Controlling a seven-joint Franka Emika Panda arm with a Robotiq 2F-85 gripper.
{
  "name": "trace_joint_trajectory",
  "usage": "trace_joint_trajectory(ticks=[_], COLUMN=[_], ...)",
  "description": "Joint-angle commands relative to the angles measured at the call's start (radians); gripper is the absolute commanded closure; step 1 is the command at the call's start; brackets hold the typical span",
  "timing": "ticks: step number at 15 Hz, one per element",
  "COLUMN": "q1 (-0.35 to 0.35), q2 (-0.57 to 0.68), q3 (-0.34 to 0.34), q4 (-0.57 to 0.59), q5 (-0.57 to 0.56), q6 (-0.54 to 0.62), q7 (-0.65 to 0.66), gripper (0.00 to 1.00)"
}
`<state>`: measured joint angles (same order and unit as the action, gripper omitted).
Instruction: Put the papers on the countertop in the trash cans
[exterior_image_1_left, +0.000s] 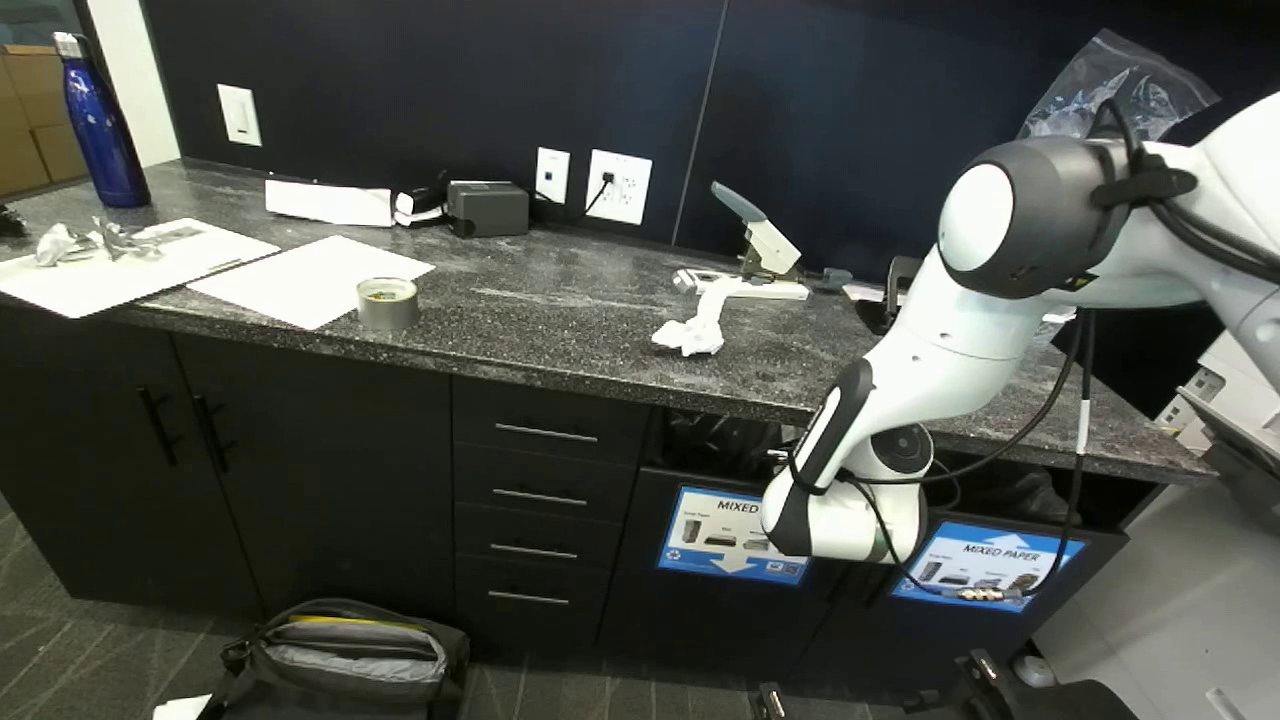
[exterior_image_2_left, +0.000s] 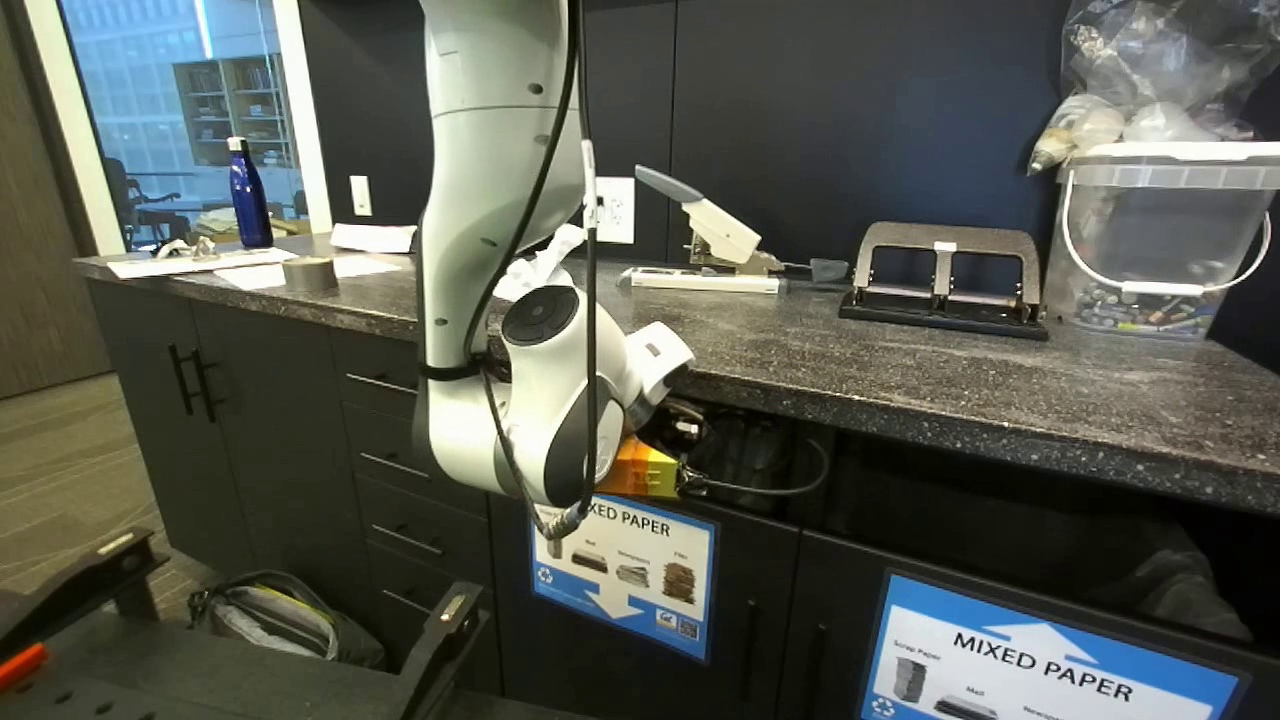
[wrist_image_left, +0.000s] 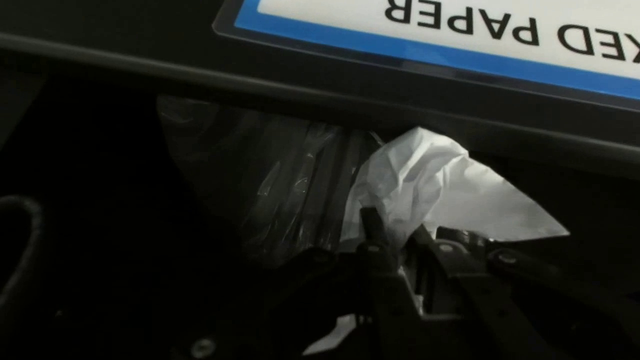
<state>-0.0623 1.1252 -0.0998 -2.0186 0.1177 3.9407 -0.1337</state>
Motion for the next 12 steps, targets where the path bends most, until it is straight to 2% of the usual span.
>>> trace_joint_trajectory(ticks=[1, 5, 8, 9, 12], q1=[0.03, 0.026, 0.066, 0.076, 0.104], q2=[0.002, -0.043, -0.114, -0.144, -0.311], q3=[-0.018, -0.007, -0.03, -0.031, -0.018], q4=[0.027, -0.024, -0.121, -0.154, -0.327], q5=[0.032, 0.019, 0.071, 0.09, 0.095], q6=[-0.01, -0.057, -0.06, -0.068, -0.19], q7=[0.022, 0.042, 0.03, 0.03, 0.03], gripper=[0.53, 0.22, 0.01, 0.0, 0.0])
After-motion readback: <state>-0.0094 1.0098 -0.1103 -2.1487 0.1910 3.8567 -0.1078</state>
